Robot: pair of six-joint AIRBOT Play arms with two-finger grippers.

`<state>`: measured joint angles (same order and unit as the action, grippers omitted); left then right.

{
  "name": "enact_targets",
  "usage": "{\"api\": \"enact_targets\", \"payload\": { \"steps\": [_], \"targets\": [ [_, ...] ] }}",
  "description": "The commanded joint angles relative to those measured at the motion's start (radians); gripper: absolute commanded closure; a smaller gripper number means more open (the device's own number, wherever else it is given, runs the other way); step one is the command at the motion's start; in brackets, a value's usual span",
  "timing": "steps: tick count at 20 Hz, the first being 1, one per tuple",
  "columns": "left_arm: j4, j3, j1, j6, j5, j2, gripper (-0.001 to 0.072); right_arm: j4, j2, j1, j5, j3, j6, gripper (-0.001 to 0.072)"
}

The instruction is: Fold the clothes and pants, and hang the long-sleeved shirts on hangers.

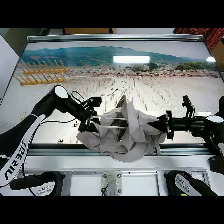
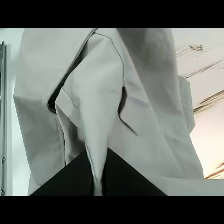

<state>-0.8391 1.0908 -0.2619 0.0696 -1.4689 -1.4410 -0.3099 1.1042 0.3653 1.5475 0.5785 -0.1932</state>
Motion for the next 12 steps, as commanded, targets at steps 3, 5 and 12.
{"api": "enact_targets", "payload": {
  "steps": [3,5,12],
  "targets": [
    [-0.058,0.001,0.027,0.275,0.089,0.016,0.0297,0.000,0.000,0.001,-0.003,0.001,-0.021,0.0704],
    [-0.054,0.001,0.074,0.342,0.145,0.056,0.0297,0.000,0.000,0.001,-0.003,0.001,-0.020,0.0704],
    [-0.052,0.000,0.298,0.696,0.279,0.286,0.0297,0.014,-0.014,0.001,-0.011,0.006,0.025,0.0704]
  ]
}}
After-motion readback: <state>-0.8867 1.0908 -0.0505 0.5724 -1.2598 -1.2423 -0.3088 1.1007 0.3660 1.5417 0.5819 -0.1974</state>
